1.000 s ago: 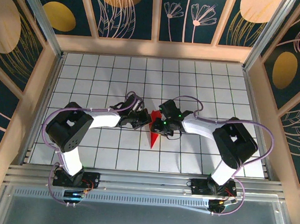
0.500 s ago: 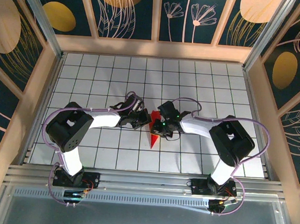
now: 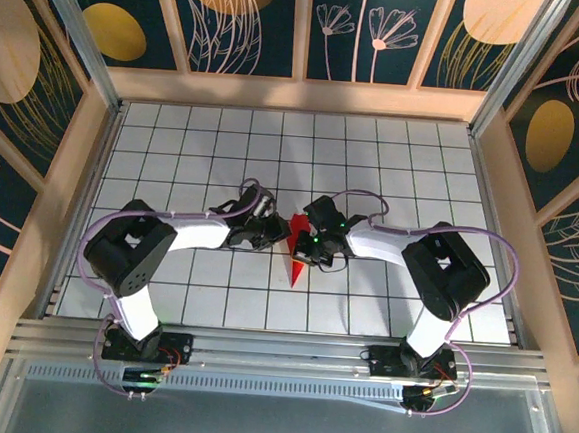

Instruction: Fold a paper plane with a square sheet of paper (fold left side to right side)

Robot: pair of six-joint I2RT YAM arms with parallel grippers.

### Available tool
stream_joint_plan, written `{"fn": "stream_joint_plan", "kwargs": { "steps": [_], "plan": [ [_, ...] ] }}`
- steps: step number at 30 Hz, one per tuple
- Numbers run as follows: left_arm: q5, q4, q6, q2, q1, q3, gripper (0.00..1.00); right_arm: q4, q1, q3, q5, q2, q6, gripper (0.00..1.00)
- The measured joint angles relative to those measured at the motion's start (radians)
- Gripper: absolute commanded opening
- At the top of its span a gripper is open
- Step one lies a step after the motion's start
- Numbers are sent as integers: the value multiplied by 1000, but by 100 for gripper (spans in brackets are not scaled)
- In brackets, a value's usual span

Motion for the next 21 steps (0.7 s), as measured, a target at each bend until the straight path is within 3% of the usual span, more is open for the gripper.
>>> {"fn": "stream_joint_plan", "kwargs": {
  "steps": [7,14,21],
  "plan": [
    [-148,-34,3,-257,18,-3,63,-134,-10,124,46,-2,-45,0],
    [-368,-146,69,-520,58,-25,76,-334,-64,326,129,8,-154,0],
    [-540,-283,166,-681,61,-101,86,-529,-125,598,243,163,-286,0]
  ]
}}
